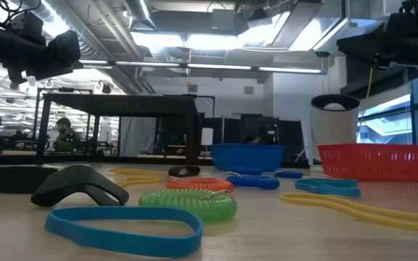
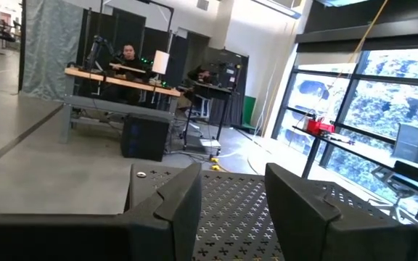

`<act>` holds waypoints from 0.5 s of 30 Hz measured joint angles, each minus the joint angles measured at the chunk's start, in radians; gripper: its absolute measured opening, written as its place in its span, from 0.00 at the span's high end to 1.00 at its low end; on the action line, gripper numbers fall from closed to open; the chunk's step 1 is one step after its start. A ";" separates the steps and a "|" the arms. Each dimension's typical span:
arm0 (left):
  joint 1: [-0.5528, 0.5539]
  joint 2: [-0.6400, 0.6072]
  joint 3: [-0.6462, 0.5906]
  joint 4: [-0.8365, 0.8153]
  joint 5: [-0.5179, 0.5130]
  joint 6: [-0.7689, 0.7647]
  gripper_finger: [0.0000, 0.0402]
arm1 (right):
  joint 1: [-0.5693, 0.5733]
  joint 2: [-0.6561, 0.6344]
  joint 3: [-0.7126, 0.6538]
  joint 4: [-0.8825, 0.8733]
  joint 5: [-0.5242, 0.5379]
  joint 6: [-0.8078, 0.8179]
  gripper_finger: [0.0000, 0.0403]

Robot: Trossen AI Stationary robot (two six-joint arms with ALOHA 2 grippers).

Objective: Pick & Place Office Desk Supplies
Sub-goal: Put the blue wrist coil into the blue bin

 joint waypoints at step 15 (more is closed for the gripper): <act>0.000 0.003 0.000 -0.075 -0.001 0.064 0.61 | 0.000 0.000 0.000 0.000 -0.026 -0.043 0.52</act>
